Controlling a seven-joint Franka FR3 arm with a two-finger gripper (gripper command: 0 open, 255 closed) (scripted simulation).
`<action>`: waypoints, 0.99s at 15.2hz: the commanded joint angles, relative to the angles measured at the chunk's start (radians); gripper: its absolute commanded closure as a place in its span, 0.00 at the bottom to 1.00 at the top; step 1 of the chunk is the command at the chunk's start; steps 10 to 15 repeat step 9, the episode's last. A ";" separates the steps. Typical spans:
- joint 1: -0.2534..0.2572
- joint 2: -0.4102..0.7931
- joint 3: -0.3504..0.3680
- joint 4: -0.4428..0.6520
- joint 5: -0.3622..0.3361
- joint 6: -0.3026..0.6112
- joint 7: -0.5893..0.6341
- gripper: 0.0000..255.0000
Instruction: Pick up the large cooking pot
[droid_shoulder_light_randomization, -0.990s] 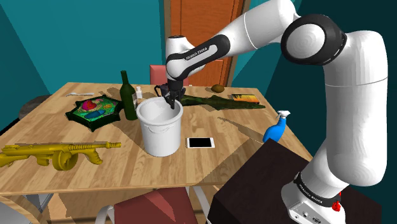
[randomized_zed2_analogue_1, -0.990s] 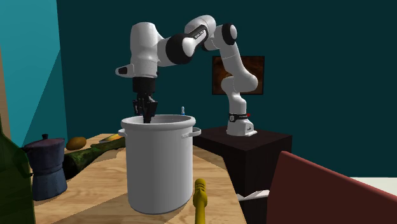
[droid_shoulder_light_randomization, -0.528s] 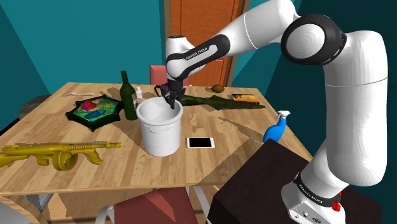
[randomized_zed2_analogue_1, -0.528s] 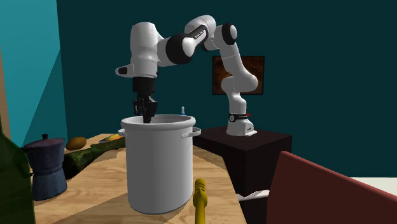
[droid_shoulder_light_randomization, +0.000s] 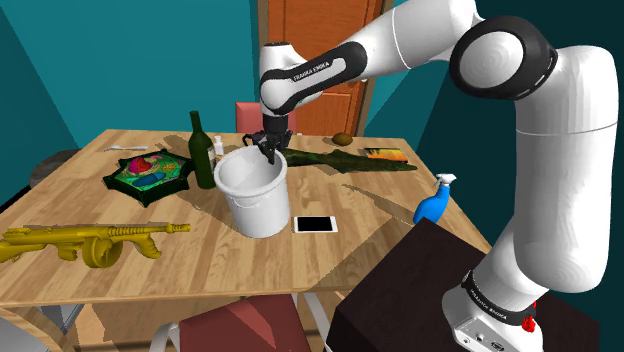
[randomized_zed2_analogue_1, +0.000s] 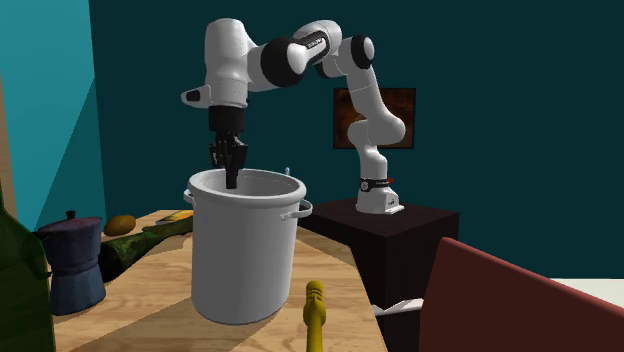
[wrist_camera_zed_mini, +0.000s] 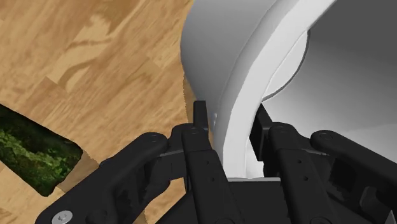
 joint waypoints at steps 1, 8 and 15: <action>-0.002 -0.015 0.001 0.018 0.002 -0.026 -0.003 1.00; -0.003 -0.044 0.003 0.059 0.007 -0.096 -0.006 1.00; -0.003 -0.044 0.003 0.059 0.007 -0.096 -0.006 1.00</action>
